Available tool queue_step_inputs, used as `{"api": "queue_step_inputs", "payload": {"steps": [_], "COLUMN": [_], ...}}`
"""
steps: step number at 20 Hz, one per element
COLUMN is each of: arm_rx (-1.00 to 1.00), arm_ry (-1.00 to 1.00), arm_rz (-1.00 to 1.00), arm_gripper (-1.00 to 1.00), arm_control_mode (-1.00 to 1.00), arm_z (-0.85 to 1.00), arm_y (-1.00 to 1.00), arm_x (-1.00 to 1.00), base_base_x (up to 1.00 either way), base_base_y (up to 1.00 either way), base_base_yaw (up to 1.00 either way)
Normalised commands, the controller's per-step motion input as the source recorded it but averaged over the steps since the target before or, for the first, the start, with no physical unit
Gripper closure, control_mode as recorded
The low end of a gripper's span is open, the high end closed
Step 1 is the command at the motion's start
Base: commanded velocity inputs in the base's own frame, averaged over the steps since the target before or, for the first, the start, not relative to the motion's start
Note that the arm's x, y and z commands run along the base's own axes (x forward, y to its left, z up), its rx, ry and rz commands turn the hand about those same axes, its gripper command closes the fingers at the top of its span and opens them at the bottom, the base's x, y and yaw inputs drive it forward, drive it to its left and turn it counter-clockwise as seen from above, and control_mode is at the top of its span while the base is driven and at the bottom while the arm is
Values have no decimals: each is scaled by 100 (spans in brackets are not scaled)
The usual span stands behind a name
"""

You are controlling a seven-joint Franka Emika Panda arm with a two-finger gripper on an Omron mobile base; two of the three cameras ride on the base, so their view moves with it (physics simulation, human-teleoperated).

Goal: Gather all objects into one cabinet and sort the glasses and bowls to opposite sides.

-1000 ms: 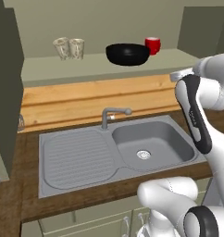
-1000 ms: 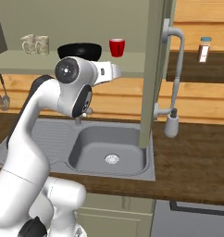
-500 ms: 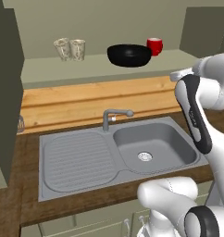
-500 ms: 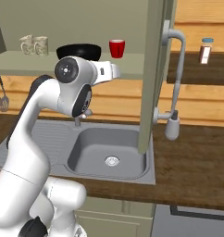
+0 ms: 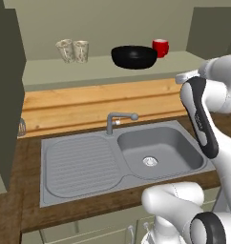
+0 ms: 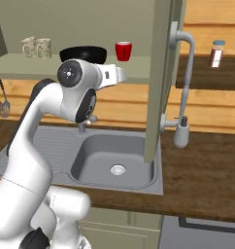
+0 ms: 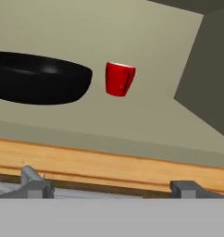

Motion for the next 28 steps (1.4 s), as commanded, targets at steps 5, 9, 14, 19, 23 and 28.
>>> {"api": "queue_step_inputs", "payload": {"steps": [5, 9, 14, 19, 23, 28], "arm_rx": [-1, -3, -2, 0, 0, 2], "arm_ry": [0, -8, -7, -3, 0, 6], "arm_rz": [0, 0, 0, 0, -3, -10], "arm_gripper": [-100, -100, -100, -100, -100, -100], "arm_control_mode": [-100, -100, -100, -100, -100, -100], "arm_z": [18, 41, 36, 7, 0, 1], "arm_y": [-1, 0, 0, 0, 0, -1], "arm_x": [60, 33, 24, 22, 29, 32], "base_base_x": [18, 0, 0, 0, 0, 0], "base_base_y": [0, 0, 0, 0, 0, 0], "base_base_yaw": [0, 0, 0, 0, 0, 0]}}
